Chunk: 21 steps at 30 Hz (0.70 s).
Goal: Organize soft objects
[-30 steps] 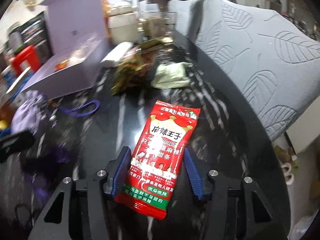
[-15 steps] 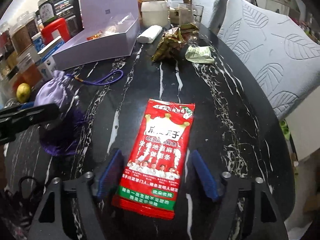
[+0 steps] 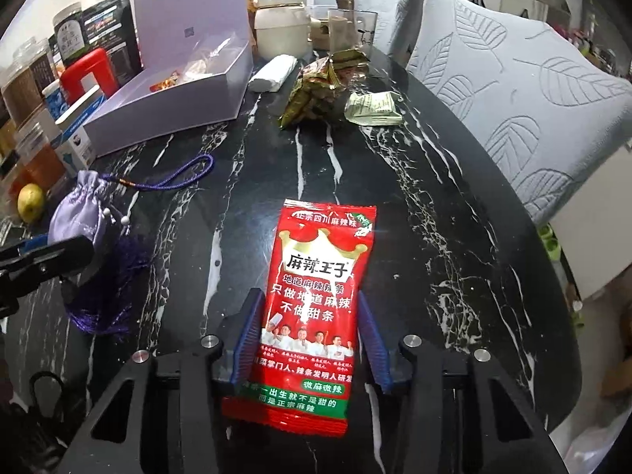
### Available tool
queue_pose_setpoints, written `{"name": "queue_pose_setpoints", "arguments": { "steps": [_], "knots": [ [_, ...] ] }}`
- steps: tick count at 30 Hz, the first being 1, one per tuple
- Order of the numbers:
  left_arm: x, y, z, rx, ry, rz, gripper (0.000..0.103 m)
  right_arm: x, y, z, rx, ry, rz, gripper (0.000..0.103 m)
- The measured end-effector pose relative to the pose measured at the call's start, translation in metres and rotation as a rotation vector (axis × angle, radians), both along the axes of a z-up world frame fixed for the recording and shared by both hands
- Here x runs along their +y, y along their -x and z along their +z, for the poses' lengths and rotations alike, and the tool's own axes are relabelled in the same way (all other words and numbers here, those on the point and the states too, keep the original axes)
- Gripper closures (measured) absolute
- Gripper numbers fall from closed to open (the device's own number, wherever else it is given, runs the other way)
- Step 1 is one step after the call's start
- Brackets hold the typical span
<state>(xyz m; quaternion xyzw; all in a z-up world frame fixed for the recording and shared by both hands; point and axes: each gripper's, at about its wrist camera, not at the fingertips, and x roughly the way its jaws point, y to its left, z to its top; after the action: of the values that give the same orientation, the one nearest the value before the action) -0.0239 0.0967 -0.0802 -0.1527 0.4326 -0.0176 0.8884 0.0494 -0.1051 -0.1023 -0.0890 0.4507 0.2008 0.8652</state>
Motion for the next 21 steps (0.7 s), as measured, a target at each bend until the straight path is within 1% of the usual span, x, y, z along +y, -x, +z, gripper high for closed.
{"name": "queue_pose_setpoints", "arguments": {
  "steps": [6, 10, 14, 21],
  "knots": [
    [0.002, 0.000, 0.004, -0.011, -0.006, 0.001, 0.051, -0.003, 0.004, 0.006, 0.012, -0.076, 0.016, 0.057],
    [0.004, 0.000, 0.005, -0.014, -0.002, 0.003, 0.051, -0.001, 0.007, 0.013, -0.003, -0.090, 0.024, 0.057],
    [0.006, 0.002, 0.008, -0.020, -0.005, 0.011, 0.051, 0.001, 0.007, 0.016, 0.002, -0.115, 0.036, 0.057],
    [0.014, 0.010, 0.019, -0.045, -0.015, 0.049, 0.051, 0.006, 0.011, 0.024, -0.004, -0.167, 0.073, 0.057]
  ]
}}
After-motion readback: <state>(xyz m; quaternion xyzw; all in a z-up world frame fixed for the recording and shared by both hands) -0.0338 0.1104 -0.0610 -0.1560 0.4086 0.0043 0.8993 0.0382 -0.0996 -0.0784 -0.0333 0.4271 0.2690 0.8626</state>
